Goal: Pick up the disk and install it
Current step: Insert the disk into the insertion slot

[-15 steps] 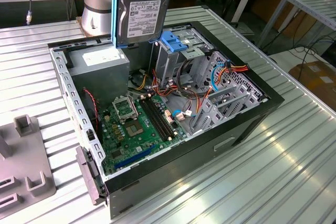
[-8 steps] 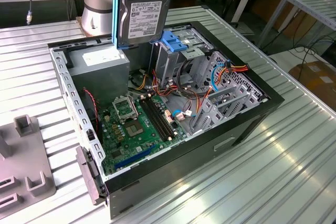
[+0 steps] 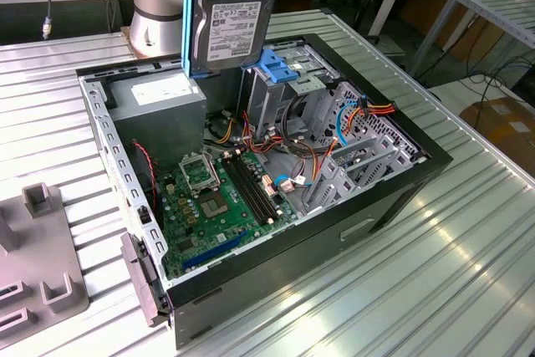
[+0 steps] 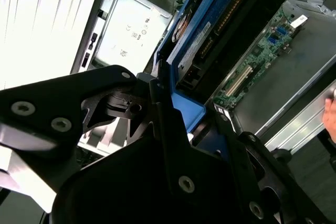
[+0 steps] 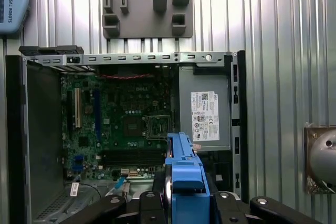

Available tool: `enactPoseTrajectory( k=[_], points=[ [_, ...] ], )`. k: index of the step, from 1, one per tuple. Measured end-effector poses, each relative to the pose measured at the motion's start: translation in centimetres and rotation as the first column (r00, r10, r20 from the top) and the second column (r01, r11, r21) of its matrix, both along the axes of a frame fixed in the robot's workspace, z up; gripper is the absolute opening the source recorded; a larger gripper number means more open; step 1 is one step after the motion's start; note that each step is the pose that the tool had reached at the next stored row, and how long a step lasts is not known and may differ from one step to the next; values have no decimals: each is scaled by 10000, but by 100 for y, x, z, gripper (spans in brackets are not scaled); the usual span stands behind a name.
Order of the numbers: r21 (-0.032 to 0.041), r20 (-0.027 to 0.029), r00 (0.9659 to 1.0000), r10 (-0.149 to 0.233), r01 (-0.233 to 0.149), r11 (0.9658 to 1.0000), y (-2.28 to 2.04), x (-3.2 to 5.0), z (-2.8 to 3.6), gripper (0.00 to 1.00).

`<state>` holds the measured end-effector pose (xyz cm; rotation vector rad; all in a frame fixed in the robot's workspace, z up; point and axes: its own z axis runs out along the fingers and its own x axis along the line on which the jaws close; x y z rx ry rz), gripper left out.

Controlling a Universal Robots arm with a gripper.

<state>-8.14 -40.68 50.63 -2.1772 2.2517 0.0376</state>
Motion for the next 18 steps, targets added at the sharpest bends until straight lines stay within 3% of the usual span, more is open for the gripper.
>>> enactPoseTrajectory(
  k=[8,14,18],
  points=[
    [-1,0,10000,0,0,10000,0,83,0,37],
    [1,0,10000,0,0,10000,0,218,0,37],
    [1,0,10000,-1,1,10000,0,246,0,37]
  ],
)
